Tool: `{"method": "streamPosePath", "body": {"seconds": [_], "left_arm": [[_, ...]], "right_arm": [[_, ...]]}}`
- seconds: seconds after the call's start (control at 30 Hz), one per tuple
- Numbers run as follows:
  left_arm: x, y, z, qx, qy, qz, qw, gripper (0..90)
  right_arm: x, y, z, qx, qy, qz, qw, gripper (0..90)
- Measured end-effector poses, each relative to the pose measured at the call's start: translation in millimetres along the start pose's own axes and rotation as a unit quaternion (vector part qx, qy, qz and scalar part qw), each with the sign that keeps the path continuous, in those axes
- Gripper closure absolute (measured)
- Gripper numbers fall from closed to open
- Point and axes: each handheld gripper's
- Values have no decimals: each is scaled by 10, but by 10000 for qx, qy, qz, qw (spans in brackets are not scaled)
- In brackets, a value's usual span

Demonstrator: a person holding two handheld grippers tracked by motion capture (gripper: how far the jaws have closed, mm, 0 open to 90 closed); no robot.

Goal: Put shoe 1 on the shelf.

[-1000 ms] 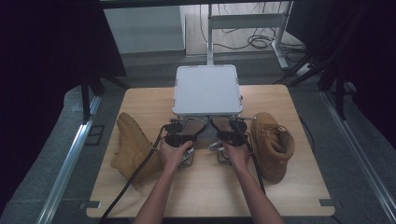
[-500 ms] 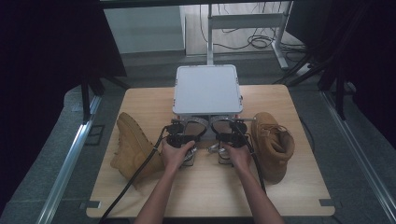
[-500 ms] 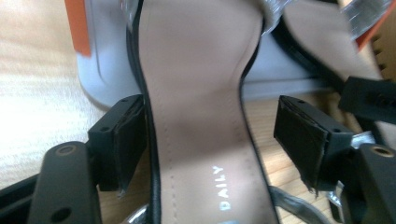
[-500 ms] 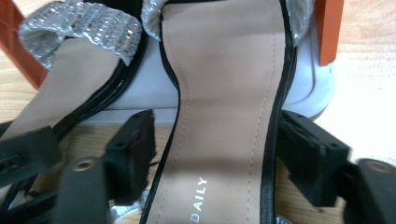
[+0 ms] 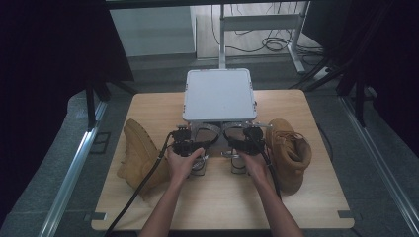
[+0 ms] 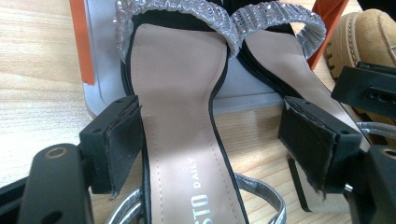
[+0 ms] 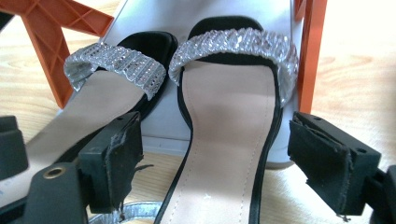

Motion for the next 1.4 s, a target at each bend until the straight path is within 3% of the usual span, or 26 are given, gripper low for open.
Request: {"method": "streamPosePath", "body": {"seconds": [0.27, 0.57, 0.7, 1.0, 1.17, 1.4], "left_arm": [[3, -66, -47, 16, -18, 94, 10000, 222], [3, -132, -51, 56, 22, 200, 9998, 225], [4, -139, -46, 73, 22, 207, 9998, 227], [33, -260, -10, 165, 138, 330, 9992, 229], [118, -410, 15, 362, 345, 464, 9977, 243], [333, -631, -4, 491, 786, 535, 9943, 265]], "right_arm": [[6, -81, -48, 227, -552, 415, 9974, 202], [-12, -150, -73, 365, -841, 765, 9928, 207], [-36, -183, -76, 233, -735, 926, 9927, 214], [-20, -280, -99, 16, -706, 849, 9939, 222], [52, -404, -115, -185, -758, 907, 9928, 235], [269, -631, -90, -550, -855, 954, 9902, 256]]}}
Point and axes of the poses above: each handheld gripper's, and its own axes: y roughly forward along the jaws, x roughly out of its underside, z roughly to its right
